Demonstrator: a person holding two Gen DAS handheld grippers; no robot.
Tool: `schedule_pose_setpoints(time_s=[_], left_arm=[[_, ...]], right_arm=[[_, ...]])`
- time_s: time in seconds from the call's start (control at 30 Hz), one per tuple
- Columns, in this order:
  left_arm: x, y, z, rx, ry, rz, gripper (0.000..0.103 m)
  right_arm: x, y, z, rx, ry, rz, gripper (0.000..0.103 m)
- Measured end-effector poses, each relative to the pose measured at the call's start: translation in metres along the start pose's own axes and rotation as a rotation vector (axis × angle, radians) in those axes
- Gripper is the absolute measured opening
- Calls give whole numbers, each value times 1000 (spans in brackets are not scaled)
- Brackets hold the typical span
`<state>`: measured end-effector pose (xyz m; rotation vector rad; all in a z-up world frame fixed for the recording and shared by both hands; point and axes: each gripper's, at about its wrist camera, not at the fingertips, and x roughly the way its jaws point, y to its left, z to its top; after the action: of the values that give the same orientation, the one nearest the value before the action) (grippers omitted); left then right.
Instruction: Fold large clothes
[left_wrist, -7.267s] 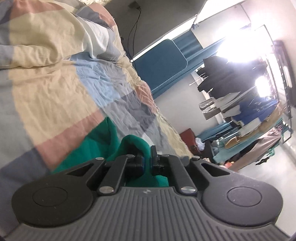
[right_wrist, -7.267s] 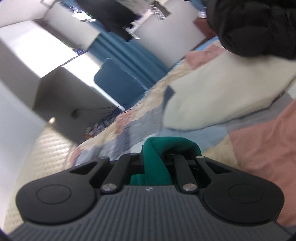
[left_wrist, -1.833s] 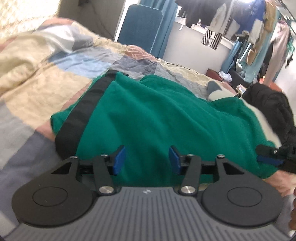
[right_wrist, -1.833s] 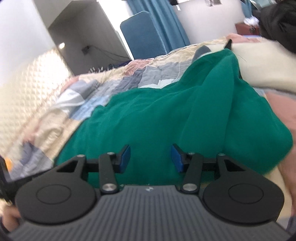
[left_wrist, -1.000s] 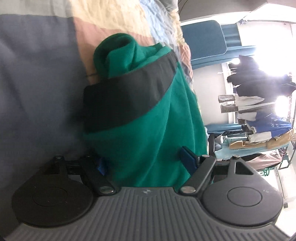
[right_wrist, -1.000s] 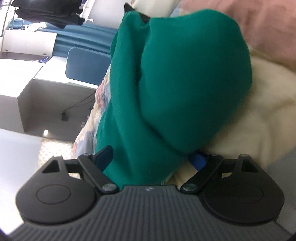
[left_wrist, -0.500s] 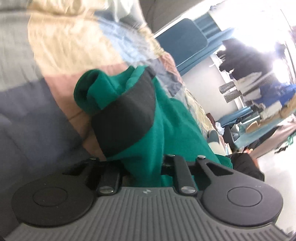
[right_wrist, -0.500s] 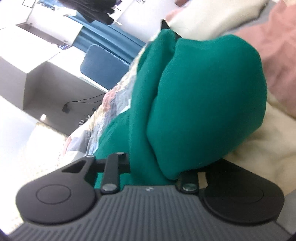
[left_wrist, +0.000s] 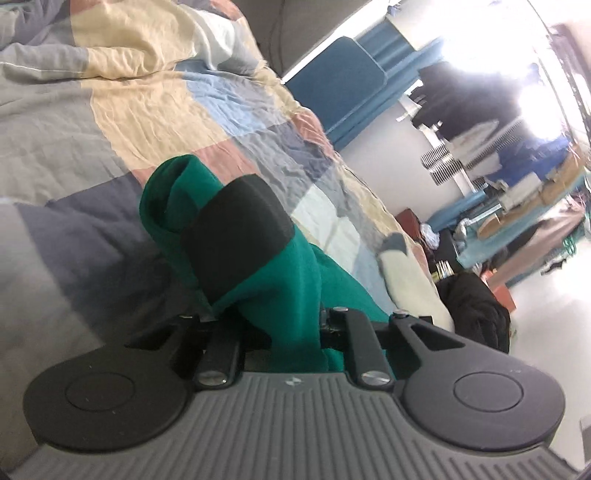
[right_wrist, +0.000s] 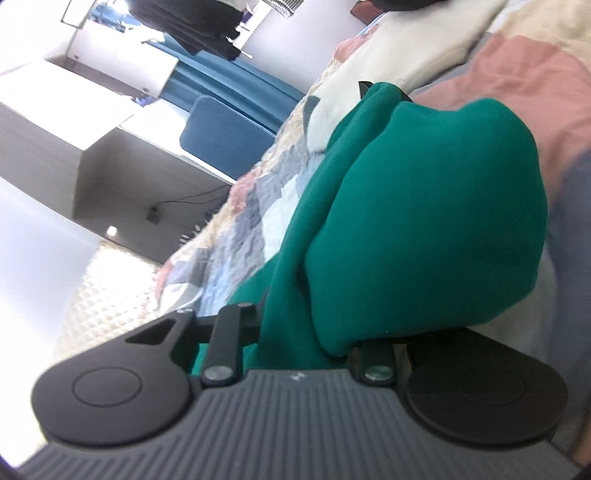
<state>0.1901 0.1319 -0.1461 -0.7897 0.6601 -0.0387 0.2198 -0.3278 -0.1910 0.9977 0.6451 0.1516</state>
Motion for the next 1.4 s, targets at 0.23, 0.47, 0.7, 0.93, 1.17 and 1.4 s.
schedule_pose_setpoints(time_s=[0.23, 0.47, 0.7, 0.93, 1.17, 1.4], left_arm=[[11, 2, -6, 14, 45, 2, 33], [10, -12, 16, -30, 0, -138, 58], [25, -32, 46, -60, -27, -215, 61], [69, -44, 71, -3, -57, -263, 64], [127, -48, 83, 121, -100, -239, 66], [187, -30, 96, 164, -141, -204, 69]], right_arm=[[7, 6, 1, -12, 4, 19, 56], [1, 20, 19, -35, -30, 113, 63], [19, 35, 50, -55, -45, 100, 63], [56, 45, 82, -87, -38, 49, 63], [110, 46, 104, -153, -23, 0, 65], [168, 43, 111, -294, -56, -25, 69]])
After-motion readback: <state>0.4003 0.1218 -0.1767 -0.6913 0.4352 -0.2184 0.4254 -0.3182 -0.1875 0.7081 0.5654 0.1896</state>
